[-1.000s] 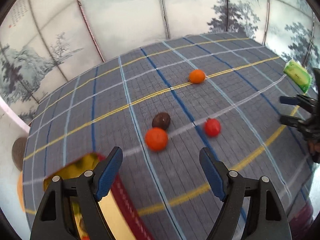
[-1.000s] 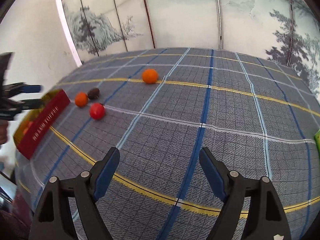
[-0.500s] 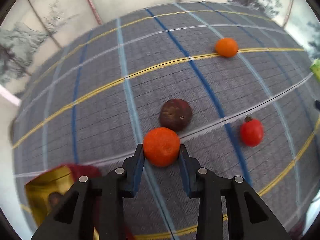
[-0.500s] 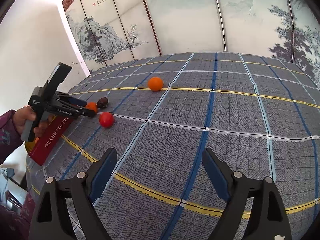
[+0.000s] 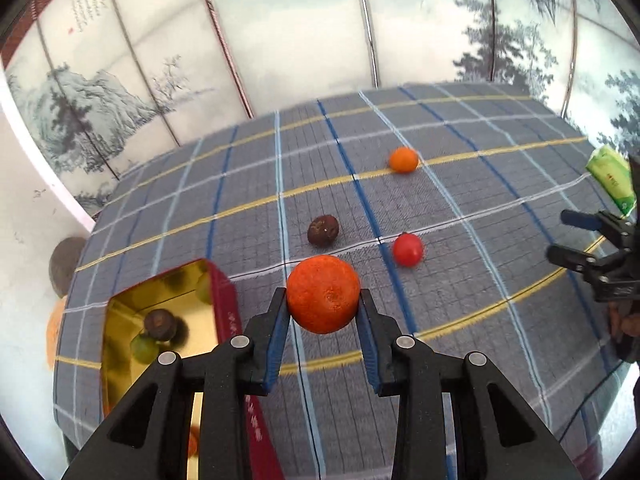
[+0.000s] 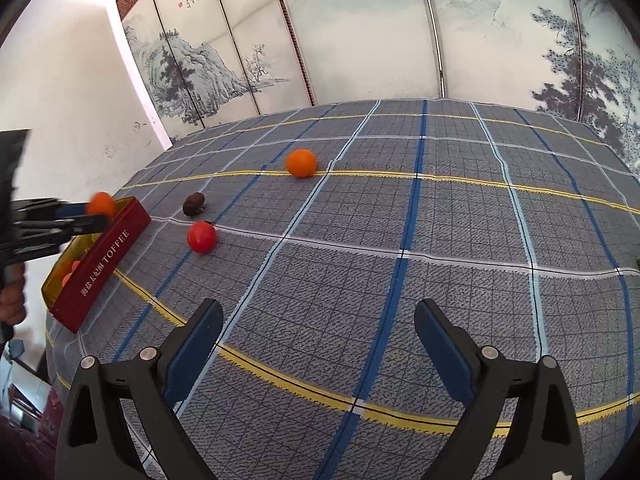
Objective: Organize fruits
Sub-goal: 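Carry the orange with the left gripper into the tin and open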
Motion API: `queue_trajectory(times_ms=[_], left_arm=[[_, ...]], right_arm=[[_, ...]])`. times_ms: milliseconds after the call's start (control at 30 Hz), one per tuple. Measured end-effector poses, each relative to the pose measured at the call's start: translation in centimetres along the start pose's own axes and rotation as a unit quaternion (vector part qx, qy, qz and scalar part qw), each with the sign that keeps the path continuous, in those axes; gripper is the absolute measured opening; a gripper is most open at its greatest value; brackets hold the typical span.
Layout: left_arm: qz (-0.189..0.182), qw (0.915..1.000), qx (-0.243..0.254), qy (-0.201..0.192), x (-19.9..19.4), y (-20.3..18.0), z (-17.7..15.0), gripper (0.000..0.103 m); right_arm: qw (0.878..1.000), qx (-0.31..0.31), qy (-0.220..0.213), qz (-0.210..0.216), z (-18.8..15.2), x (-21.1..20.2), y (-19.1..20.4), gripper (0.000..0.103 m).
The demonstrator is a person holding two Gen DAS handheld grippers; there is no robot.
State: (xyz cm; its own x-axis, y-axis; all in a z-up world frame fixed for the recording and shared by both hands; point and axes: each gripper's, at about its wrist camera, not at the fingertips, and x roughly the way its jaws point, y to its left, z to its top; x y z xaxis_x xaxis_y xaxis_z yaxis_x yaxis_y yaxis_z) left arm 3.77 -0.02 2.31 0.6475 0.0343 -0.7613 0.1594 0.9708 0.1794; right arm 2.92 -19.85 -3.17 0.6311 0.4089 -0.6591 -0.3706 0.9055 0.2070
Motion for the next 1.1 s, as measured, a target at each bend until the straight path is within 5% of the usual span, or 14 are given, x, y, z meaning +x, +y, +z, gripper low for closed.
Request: queue_trajectory(times_ms=[500,1100], left_arm=[[0.049,0.9979,-0.023,-0.035,-4.0,2.7,-3.4,0.035],[0.08,0.9942,-0.072,-0.002,-1.6,7.7,-6.7,0.035]], right_arm=[[0.999,-0.007,0.036,-0.036,0.0,1.4,0.3,0.098],[0.995,-0.013,0.068,-0.068,-0.1,2.7,0.5,0.102]])
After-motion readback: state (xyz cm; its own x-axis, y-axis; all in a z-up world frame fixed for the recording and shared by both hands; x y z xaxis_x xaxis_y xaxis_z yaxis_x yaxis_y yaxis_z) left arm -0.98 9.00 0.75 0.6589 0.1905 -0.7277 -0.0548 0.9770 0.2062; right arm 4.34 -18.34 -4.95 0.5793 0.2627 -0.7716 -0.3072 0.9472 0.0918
